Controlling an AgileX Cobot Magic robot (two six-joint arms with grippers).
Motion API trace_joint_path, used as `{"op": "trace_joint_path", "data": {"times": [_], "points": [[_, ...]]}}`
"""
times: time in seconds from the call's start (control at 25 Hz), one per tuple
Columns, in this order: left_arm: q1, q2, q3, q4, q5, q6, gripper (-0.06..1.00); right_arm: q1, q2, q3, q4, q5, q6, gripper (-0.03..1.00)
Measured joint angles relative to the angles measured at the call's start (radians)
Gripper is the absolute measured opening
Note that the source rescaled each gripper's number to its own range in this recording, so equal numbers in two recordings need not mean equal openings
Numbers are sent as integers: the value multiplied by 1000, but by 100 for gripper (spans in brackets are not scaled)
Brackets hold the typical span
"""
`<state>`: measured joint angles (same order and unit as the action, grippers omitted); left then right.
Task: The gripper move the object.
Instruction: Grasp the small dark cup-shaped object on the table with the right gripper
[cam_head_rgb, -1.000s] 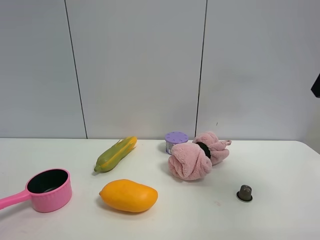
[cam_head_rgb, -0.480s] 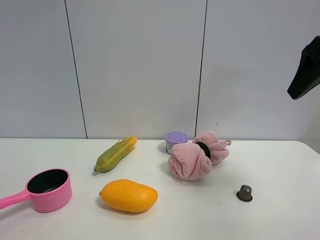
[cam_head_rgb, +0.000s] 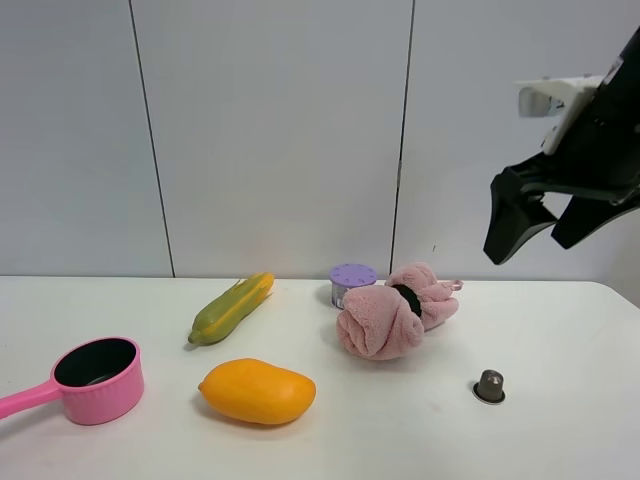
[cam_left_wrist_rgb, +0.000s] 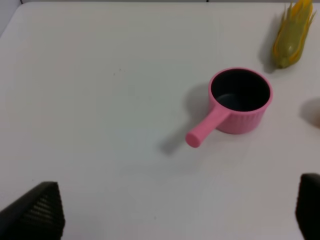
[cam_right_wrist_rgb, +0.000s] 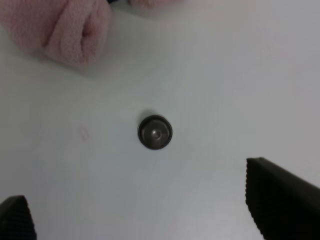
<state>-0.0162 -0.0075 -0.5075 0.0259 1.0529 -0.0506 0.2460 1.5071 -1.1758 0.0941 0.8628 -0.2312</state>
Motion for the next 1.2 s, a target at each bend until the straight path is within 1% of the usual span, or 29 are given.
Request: {"op": "trace_joint_path", "data": {"times": [0.04, 0.32, 0.68, 0.84, 1.2], "points": [[0, 0, 0, 0, 0, 0, 100, 0, 57, 0, -6, -22, 0, 74], [0, 0, 0, 0, 0, 0, 100, 0, 192, -1, -29, -80, -10, 74], [0, 0, 0, -2, 0, 0, 100, 1, 293, -1, -40, -157, -35, 74], [0, 0, 0, -2, 0, 0, 100, 1, 342, -1, -41, -171, -36, 74], [0, 0, 0, -2, 0, 0, 100, 1, 439, -1, -45, -241, -37, 74]]}}
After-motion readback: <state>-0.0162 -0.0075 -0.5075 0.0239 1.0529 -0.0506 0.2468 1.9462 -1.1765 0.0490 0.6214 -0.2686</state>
